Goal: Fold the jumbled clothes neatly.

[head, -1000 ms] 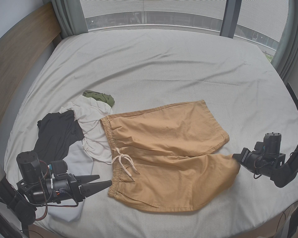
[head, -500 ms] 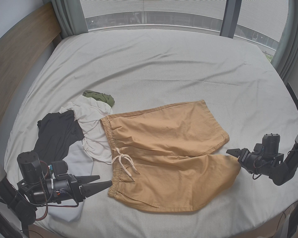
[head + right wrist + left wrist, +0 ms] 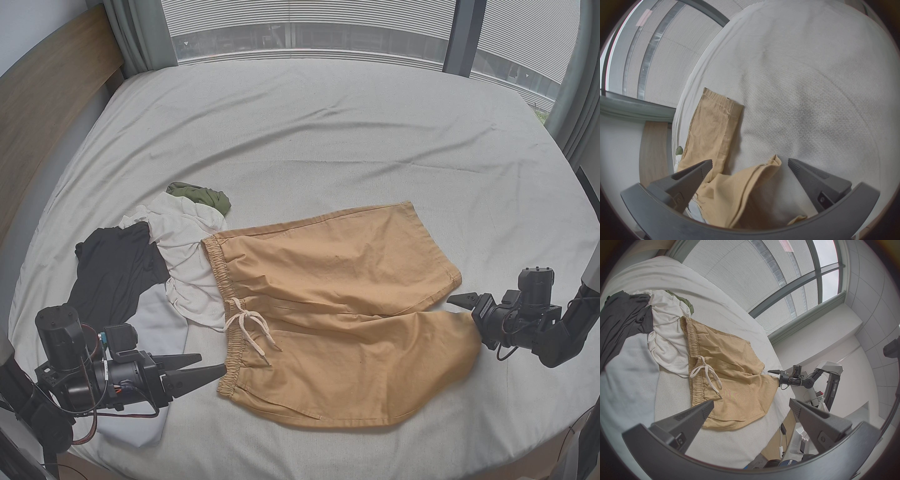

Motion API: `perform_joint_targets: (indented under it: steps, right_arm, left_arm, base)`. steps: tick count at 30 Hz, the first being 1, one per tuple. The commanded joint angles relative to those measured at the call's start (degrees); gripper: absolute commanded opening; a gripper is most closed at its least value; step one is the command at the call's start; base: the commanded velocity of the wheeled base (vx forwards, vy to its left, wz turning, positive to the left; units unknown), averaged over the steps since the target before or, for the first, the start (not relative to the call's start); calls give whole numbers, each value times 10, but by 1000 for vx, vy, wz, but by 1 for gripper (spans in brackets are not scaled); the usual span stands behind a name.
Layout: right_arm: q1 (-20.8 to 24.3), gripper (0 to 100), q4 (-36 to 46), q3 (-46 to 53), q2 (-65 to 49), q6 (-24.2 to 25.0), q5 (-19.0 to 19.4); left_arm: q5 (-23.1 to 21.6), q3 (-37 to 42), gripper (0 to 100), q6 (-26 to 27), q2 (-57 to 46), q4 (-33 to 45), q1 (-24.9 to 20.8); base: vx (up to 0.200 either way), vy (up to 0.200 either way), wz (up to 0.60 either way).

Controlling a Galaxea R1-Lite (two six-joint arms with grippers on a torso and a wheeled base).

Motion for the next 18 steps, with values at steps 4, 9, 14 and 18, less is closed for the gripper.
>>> perform_joint_targets:
  steps: [4,9,14,18]
  right_arm:
    - [-8,100,-32,-25,9,39,5]
    - [-16,100,-47,-34,11,60,6]
    - [-26,100,-38,-38,9,76,22]
    - [-35,100,-9,-35,10,70,23]
  left_arm:
    - [0,-1,100,0,1,0,1]
    - [0,-1,100,0,0,0,1]
    - [1,1,100,0,3,-14,1]
    - [1,4,100,0,11,-25,1]
  base:
    - [0,0,0]
    - [0,0,0]
    - [0,0,0]
    - [0,0,0]
